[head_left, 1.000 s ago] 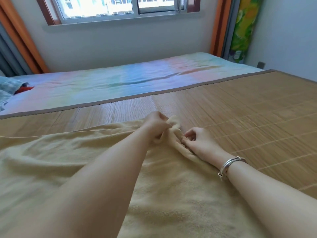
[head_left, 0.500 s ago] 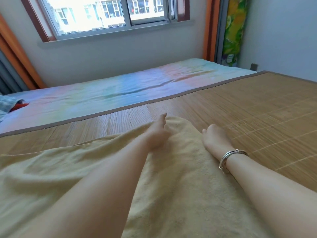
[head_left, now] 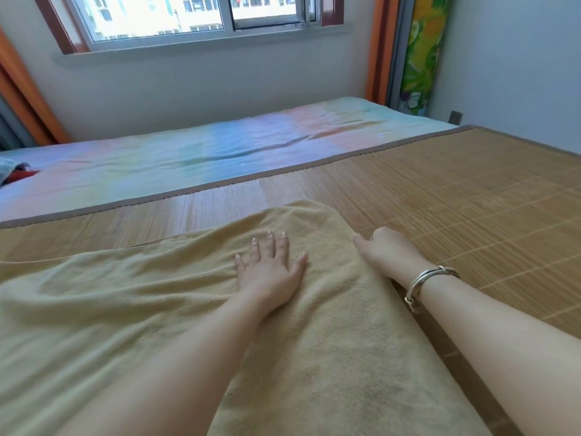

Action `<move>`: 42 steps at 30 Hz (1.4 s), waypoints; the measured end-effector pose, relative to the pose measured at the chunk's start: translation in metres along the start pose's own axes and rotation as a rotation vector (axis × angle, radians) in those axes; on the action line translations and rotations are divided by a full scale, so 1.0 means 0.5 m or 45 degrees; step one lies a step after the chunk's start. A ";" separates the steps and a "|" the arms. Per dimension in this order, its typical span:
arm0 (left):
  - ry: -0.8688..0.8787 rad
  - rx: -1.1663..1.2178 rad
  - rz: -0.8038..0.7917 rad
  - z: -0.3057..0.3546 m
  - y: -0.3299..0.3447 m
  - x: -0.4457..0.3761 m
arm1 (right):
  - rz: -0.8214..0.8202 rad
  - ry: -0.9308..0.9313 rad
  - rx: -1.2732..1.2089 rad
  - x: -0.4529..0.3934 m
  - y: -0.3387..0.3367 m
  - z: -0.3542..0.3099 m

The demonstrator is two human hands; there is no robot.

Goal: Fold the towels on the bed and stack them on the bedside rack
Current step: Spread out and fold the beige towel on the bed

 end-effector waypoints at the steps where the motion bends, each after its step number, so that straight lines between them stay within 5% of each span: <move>1: 0.004 -0.004 0.008 0.006 -0.003 0.004 | -0.058 0.007 0.002 0.008 0.004 0.006; 7: 0.138 0.092 0.119 0.079 -0.046 0.087 | -0.225 -0.018 -0.136 0.076 0.004 0.055; 11: 0.272 0.178 -0.165 0.133 -0.035 0.188 | -0.638 0.129 -0.382 0.201 -0.010 0.095; 16: 0.238 0.490 -0.359 0.153 -0.050 0.355 | -0.847 0.065 -0.238 0.376 -0.025 0.139; 23: 0.023 1.006 -0.224 0.175 -0.097 0.513 | -0.837 0.001 -0.309 0.585 -0.072 0.154; 32: -0.061 1.132 -0.250 0.286 -0.091 0.562 | -0.714 -0.092 -0.637 0.706 -0.109 0.140; 42: -0.180 1.277 0.129 0.038 -0.262 0.629 | -0.704 -0.347 -0.576 0.799 -0.100 -0.097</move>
Point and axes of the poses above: each hand's wrist, its own x-axis away from the middle knuckle, its own y-axis out of the palm, z = x × y, the point moved 7 cm from there along -x, towards the middle knuckle, and after that the axes turned 6 degrees about y, right-handed, at the moved point
